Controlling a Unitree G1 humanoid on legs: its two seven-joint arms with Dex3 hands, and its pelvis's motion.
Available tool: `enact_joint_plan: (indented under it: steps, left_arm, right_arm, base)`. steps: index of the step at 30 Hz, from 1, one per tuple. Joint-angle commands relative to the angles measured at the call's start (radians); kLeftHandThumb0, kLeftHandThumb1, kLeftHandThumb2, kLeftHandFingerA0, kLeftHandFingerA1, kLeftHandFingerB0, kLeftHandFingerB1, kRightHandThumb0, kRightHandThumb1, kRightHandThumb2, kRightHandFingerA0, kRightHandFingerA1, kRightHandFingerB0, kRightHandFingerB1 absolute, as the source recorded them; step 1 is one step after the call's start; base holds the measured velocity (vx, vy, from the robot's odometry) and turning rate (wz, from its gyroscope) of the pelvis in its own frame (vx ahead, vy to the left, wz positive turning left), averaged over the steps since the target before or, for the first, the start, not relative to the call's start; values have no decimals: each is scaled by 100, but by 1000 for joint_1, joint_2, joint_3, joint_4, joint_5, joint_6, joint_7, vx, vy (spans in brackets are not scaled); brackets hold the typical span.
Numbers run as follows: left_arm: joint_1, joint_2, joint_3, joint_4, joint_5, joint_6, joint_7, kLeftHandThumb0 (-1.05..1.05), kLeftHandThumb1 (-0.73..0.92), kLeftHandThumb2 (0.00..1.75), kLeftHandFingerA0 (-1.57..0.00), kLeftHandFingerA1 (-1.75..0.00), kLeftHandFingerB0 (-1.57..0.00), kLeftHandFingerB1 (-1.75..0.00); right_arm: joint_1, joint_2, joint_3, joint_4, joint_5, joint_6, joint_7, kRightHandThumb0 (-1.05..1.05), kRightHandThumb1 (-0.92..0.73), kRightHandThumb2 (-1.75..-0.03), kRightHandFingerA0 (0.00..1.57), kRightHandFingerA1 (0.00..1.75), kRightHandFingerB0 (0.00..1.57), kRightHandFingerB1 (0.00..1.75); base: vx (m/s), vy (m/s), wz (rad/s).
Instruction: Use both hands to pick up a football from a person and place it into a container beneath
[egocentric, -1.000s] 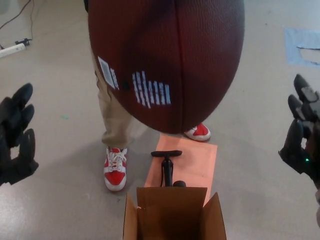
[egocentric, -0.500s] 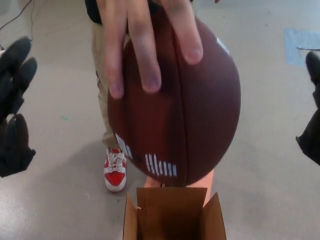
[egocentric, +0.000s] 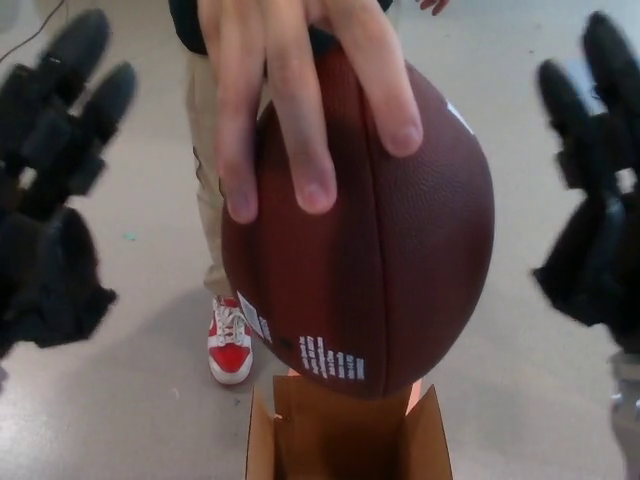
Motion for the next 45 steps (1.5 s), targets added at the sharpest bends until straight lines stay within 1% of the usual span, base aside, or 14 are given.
enact_joint_plan:
  steps: [1, 18, 25, 28, 29, 30, 31, 32, 33, 38, 39, 43, 44, 45]
  left_arm:
    - [35, -27, -65, -1, 19, 60, 29, -91, 74, 110, 0, -14, 0, -11]
    - [8, -53, -188, 72, 62, 77, 27, -89, 75, 109, 0, -15, 0, -11]
    - [-86, -129, -350, 87, 245, 83, 114, -82, 72, 109, 0, -15, -2, -19]
    - [-111, -150, -398, 134, 327, 52, 149, -81, 75, 110, 0, -14, -3, -19]
    - [-118, -156, -410, 147, 360, 47, 168, -79, 92, 68, 0, -14, 0, -22]
    - [-123, -162, -418, 156, 379, 48, 184, -79, 92, 68, 0, -14, 0, -22]
    - [-128, -172, -425, 163, 388, 52, 197, -80, 77, 112, 0, -15, -2, -19]
    - [-139, -194, -432, 185, 398, 42, 220, -82, 76, 99, 0, -11, -4, -18]
    - [-143, -202, -433, 193, 397, 39, 227, -78, 77, 113, 0, -17, -2, -20]
    - [-165, -221, -432, 230, 418, 19, 252, -76, 79, 115, 0, -18, -1, -21]
    - [-168, -222, -433, 232, 423, 19, 256, -77, 92, 75, 0, -13, -1, -20]
    - [-174, -223, -435, 242, 433, 24, 264, -79, 92, 74, -3, -11, 0, -19]
    - [-179, -218, -434, 247, 446, 23, 268, -82, 78, 102, -1, -12, -1, -18]
    - [-180, -216, -434, 248, 449, 23, 269, -82, 78, 102, -1, -12, -1, -18]
  right_arm:
    - [13, 29, 52, 57, -14, 33, 5, -91, -74, -109, 9, 21, 9, 17]
    - [27, 60, 85, 161, -13, 29, 15, -90, -73, -108, 9, 23, 9, 18]
    - [-35, 120, 217, 148, -117, 86, -16, -79, -76, -115, 0, 20, 7, 22]
    - [-72, 132, 240, 192, -145, 64, -19, -85, -79, -114, 0, 13, 4, 18]
    - [-80, 137, 243, 206, -150, 60, -24, -86, -80, -114, 0, 12, 3, 17]
    - [-85, 141, 244, 216, -151, 60, -28, -86, -80, -114, 0, 12, 3, 17]
    - [-91, 149, 244, 223, -150, 67, -36, -86, -80, -115, 0, 13, 3, 18]
    - [-104, 166, 241, 233, -150, 84, -55, -86, -80, -115, 0, 13, 3, 18]
    - [-109, 170, 241, 236, -151, 89, -61, -85, -81, -115, 0, 14, 3, 19]
    - [-131, 176, 240, 250, -157, 111, -74, -87, -84, -117, 0, 11, 1, 14]
    - [-134, 177, 239, 254, -151, 108, -72, -86, -84, -117, 0, 11, 1, 15]
    - [-136, 168, 237, 262, -143, 102, -69, -85, -85, -118, 0, 12, 0, 15]
    - [-140, 165, 234, 272, -135, 92, -65, -86, -87, -120, 0, 12, 0, 14]
    - [-142, 164, 233, 274, -133, 89, -65, -86, -87, -120, 0, 12, 0, 14]
  base:
    - [0, 0, 0]
    - [0, 0, 0]
    - [0, 0, 0]
    - [0, 0, 0]
    - [0, 0, 0]
    - [0, 0, 0]
    - [0, 0, 0]
    - [0, 0, 0]
    - [0, 0, 0]
    - [0, 0, 0]
    - [0, 0, 0]
    - [0, 0, 0]
    - [0, 0, 0]
    - [0, 0, 0]
